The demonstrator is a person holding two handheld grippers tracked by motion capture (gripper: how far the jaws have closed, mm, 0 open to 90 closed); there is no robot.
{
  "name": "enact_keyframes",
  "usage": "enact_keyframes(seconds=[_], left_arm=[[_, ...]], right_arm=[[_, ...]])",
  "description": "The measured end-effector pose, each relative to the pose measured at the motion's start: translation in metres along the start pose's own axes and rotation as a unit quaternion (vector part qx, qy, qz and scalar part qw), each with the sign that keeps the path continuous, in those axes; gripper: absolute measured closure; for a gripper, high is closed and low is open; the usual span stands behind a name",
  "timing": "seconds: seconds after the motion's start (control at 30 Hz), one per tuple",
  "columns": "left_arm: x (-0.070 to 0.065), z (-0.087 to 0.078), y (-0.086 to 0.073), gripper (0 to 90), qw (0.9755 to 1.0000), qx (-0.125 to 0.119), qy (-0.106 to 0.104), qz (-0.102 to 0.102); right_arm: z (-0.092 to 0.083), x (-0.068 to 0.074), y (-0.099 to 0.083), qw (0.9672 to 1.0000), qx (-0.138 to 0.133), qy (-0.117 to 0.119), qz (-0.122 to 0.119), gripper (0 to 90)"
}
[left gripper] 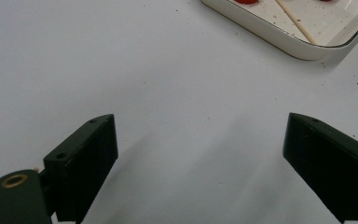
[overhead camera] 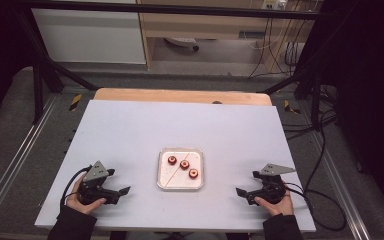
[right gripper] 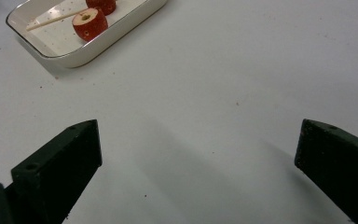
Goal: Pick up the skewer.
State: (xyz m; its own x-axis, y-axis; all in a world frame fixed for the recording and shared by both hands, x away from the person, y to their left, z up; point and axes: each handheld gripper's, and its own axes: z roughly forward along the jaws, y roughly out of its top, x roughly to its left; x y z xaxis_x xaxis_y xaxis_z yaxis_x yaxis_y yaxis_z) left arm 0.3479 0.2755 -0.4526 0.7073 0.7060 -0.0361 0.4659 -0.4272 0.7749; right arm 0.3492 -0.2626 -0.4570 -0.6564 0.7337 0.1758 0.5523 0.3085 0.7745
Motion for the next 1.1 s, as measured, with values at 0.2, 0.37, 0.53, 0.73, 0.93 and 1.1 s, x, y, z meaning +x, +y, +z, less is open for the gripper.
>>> enact_keyframes(seconds=[0.2,0.37,0.53,0.73,0.93,1.1], left_arm=[[-0.001,0.0,0.001,10.0,1.0,-0.001,-0.002,0.001],[-0.002,0.0,0.003,10.1,1.0,-0.001,0.0,0.003],[-0.004,0.002,0.005,10.1,1.0,0.001,0.0,0.003],[-0.008,0.004,0.008,10.1,1.0,0.003,0.0,0.004],[-0.011,0.006,0.011,10.2,1.0,0.004,-0.001,0.005],[-0.014,0.008,0.014,10.2,1.0,0.004,-0.002,0.003]], right_arm=[[-0.001,0.0,0.0,1.0,-0.002,-0.001,-0.002,1.1],[0.0,0.0,0.0,1.0,-0.002,-0.002,-0.003,1.1],[0.0,0.0,0.0,1.0,-0.003,-0.001,-0.002,1.1],[-0.001,0.0,0.0,1.0,-0.003,-0.001,-0.003,0.8],[0.0,0.0,0.0,1.0,-0.002,-0.001,-0.002,0.8],[0.0,0.0,0.0,1.0,-0.003,-0.001,-0.003,0.8]])
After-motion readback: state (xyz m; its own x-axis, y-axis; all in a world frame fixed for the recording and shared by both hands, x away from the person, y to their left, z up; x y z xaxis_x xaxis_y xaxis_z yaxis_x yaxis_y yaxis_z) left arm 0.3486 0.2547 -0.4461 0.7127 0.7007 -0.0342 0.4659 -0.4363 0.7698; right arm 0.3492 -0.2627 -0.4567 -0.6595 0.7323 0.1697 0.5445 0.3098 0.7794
